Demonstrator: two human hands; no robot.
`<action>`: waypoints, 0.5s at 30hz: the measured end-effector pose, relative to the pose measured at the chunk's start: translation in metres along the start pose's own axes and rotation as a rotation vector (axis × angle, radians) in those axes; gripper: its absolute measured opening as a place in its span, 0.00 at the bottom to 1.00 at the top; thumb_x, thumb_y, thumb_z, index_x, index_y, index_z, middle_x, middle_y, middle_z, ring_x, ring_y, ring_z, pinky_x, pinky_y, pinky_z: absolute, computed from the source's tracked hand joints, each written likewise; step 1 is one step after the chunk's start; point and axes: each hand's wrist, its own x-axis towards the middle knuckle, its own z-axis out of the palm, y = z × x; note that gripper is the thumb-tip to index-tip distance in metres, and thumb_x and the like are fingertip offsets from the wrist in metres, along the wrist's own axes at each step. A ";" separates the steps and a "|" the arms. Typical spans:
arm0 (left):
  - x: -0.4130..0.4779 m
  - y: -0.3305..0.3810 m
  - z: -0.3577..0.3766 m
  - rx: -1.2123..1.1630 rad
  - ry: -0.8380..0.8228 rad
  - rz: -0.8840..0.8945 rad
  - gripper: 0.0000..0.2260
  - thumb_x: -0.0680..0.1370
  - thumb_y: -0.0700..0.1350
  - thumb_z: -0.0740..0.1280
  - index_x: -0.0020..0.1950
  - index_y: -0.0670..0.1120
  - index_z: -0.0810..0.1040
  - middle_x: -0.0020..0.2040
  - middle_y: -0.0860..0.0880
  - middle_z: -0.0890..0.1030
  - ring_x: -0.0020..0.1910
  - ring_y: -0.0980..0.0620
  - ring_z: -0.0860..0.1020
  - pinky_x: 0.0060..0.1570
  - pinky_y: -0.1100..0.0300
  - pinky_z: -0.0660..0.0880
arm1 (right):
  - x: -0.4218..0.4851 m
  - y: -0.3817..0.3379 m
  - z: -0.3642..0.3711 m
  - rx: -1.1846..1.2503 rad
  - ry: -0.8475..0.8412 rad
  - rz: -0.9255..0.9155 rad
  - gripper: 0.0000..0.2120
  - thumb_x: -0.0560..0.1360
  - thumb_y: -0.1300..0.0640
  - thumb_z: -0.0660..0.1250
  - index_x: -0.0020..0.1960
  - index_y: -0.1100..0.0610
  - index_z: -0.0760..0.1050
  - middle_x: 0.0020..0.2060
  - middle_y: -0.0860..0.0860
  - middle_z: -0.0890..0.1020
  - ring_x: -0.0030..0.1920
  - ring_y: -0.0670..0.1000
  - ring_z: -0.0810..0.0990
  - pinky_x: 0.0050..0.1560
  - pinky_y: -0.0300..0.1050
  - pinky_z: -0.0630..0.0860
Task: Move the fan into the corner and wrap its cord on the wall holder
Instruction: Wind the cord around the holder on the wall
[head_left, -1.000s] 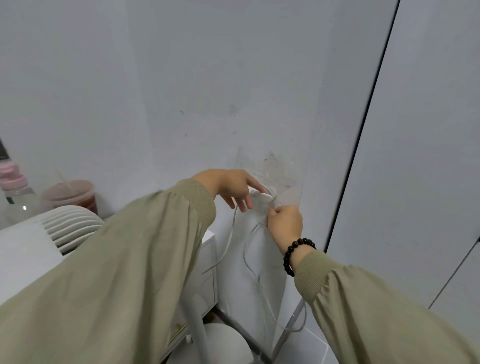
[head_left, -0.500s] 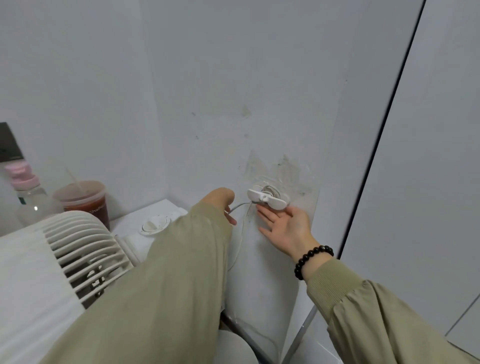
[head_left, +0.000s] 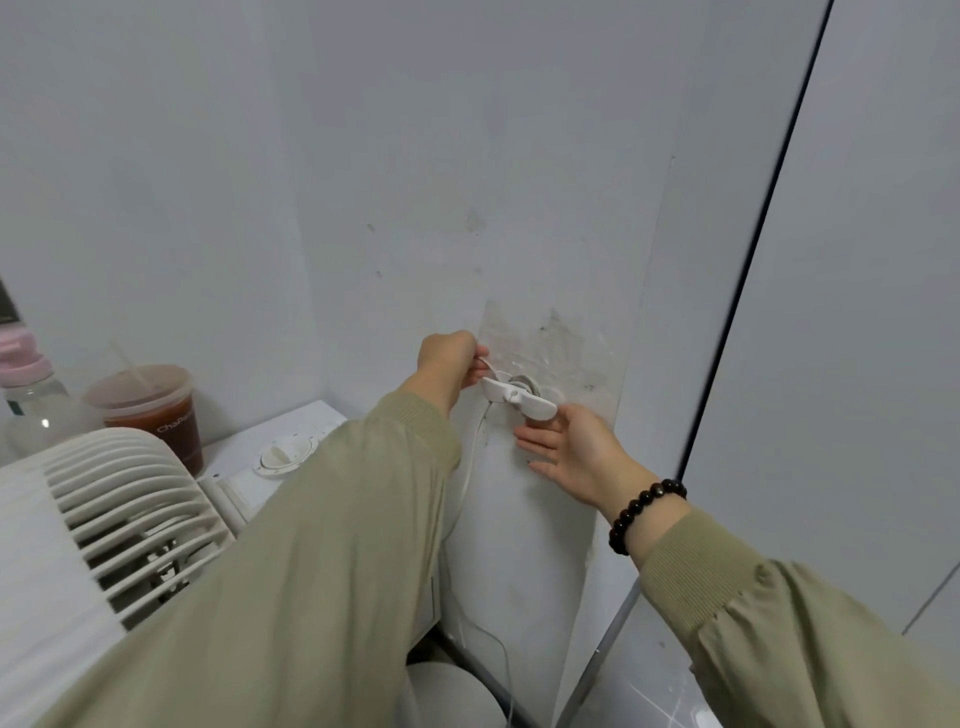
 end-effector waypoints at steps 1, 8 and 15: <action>-0.002 0.003 0.002 0.000 -0.018 0.029 0.10 0.75 0.33 0.60 0.34 0.39 0.75 0.20 0.46 0.76 0.20 0.53 0.73 0.23 0.66 0.72 | -0.003 -0.003 -0.001 -0.120 0.065 -0.048 0.16 0.79 0.57 0.51 0.55 0.63 0.74 0.52 0.60 0.79 0.52 0.55 0.78 0.54 0.47 0.72; -0.024 0.034 0.006 -0.048 -0.104 0.245 0.08 0.74 0.34 0.63 0.37 0.41 0.79 0.23 0.50 0.80 0.29 0.52 0.78 0.33 0.64 0.74 | -0.027 -0.019 -0.004 -1.198 0.427 -0.794 0.15 0.74 0.65 0.54 0.57 0.60 0.74 0.43 0.57 0.81 0.45 0.60 0.77 0.45 0.50 0.75; -0.046 0.059 -0.006 -0.085 -0.108 0.405 0.12 0.74 0.34 0.56 0.43 0.45 0.78 0.38 0.44 0.83 0.40 0.50 0.81 0.42 0.60 0.75 | -0.018 -0.025 0.000 -1.448 0.167 -0.594 0.14 0.73 0.63 0.55 0.52 0.55 0.76 0.39 0.53 0.78 0.42 0.58 0.77 0.36 0.45 0.70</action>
